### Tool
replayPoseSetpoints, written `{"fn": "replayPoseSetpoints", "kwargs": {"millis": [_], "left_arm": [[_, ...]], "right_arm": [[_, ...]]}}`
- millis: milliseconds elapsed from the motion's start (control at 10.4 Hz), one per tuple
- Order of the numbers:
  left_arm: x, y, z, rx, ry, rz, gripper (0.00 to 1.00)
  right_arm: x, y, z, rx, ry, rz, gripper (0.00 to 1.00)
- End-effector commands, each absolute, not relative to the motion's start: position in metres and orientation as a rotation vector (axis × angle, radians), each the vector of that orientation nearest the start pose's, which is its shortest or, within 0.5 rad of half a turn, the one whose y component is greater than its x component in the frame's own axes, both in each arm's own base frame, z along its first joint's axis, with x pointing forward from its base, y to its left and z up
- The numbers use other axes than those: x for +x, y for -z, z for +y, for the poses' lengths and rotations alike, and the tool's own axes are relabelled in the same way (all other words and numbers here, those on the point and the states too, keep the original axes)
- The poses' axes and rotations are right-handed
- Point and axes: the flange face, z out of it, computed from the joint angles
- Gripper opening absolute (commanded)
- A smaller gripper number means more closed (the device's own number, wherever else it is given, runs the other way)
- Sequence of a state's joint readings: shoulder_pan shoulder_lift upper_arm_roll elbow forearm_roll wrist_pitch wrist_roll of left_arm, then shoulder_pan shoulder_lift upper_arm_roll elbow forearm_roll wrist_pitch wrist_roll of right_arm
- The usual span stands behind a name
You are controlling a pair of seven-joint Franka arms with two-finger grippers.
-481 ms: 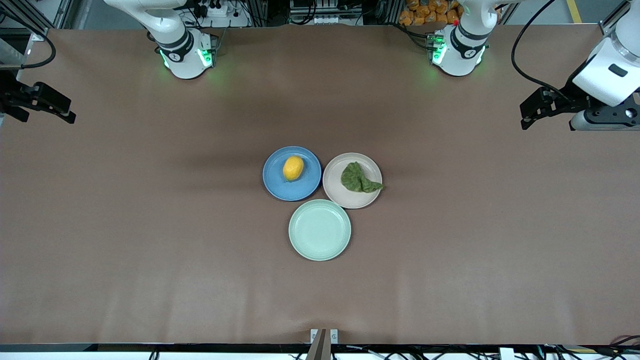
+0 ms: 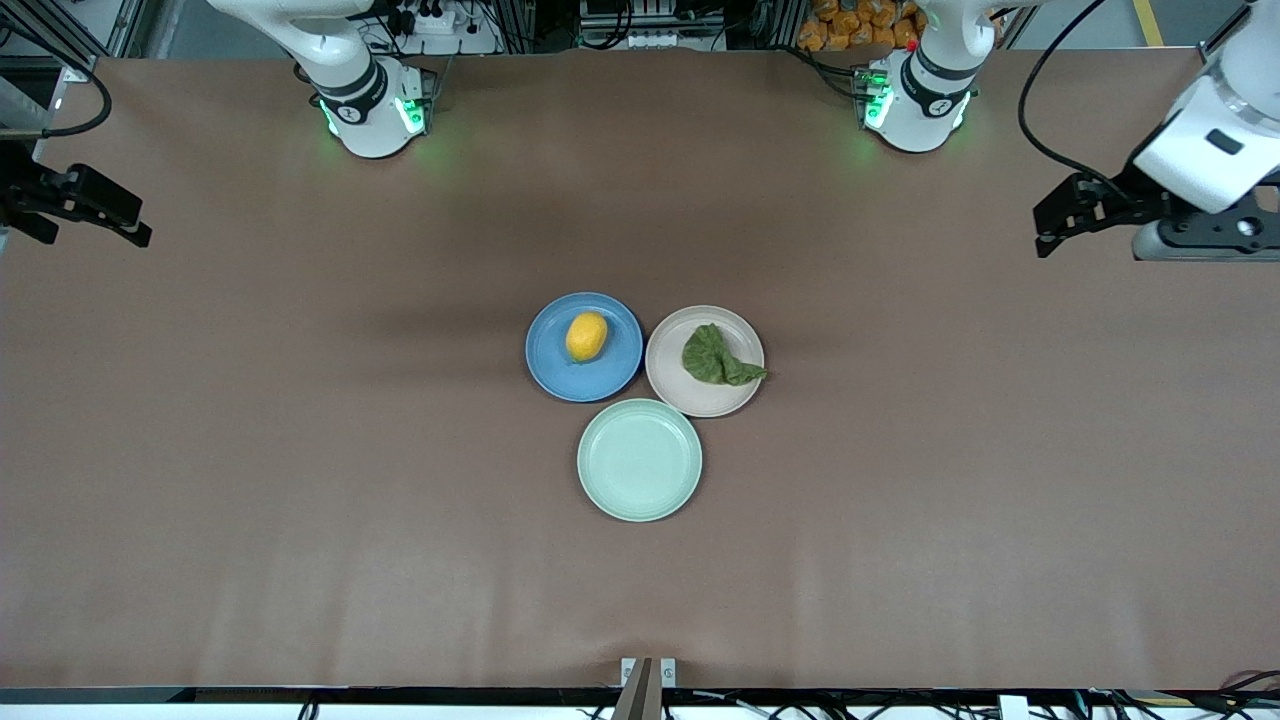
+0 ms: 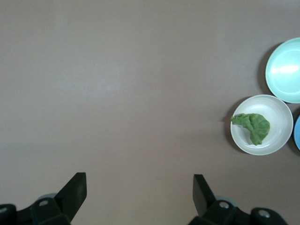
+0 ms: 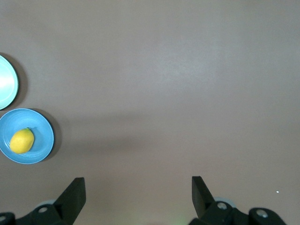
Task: Pick lemon and lettuce from blue and beige plates
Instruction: 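Move the left gripper down over the lettuce leaf on the beige plate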
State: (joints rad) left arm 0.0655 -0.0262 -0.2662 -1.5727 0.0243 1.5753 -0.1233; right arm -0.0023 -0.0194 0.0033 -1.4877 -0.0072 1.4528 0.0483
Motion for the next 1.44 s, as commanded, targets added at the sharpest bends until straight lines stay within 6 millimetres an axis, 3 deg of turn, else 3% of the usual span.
{"fn": "replayPoseSetpoints", "kwargs": {"millis": [0, 193, 481, 674, 867, 1059, 1348], "left_arm": [[0.536, -0.614, -0.156, -3.188, -0.046, 0.049, 1.0], [0.536, -0.588, -0.207, -3.22, -0.102, -0.069, 1.0], [0.527, -0.529, -0.289, -3.266, -0.139, -0.327, 1.0], [0.514, -0.482, -0.348, -3.258, -0.197, -0.426, 1.0], [0.494, -0.41, -0.399, -3.225, -0.172, -0.488, 1.0], [0.483, -0.346, -0.428, -3.134, -0.177, -0.484, 0.98], [0.481, -0.286, -0.444, -3.094, -0.118, -0.479, 0.92]], "right_arm": [[0.536, -0.667, -0.004, -3.147, -0.031, 0.064, 1.0], [0.536, -0.666, -0.003, -3.147, -0.031, 0.064, 1.0], [0.539, -0.662, 0.0, -3.147, -0.038, 0.076, 1.0], [0.542, -0.653, 0.008, -3.147, -0.05, 0.104, 1.0], [0.546, -0.639, 0.033, -3.147, -0.052, 0.152, 1.0], [0.55, -0.626, 0.058, -3.146, -0.06, 0.222, 1.0], [0.558, -0.6, 0.107, -3.146, -0.111, 0.363, 1.0]]}}
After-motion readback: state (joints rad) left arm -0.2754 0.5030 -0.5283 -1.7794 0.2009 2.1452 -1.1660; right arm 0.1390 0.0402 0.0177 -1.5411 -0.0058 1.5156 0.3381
